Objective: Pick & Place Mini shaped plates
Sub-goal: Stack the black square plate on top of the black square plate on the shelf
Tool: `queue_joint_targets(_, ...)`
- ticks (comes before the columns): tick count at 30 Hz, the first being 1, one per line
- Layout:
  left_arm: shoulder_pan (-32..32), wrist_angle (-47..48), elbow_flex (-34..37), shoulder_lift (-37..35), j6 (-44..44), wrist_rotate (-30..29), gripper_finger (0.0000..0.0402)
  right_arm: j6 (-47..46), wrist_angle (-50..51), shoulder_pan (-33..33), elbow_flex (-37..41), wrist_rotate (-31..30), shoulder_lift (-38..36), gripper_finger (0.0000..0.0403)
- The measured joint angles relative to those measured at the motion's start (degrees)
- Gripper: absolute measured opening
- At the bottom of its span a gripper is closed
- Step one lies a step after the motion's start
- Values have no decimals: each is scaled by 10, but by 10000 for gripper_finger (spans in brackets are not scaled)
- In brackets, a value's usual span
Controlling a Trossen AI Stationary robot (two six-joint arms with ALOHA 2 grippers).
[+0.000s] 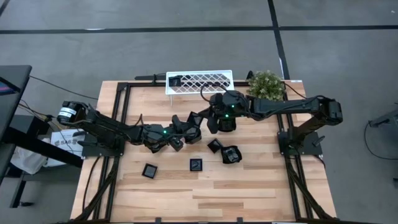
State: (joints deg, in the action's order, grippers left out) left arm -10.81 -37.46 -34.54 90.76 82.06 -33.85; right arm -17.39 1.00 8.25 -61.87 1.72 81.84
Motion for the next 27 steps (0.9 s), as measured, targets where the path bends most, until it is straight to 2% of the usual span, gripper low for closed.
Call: queue_joint_targets(27,0,0,0,0,0,0,11,54,-3,-4,-5,14,0,1)
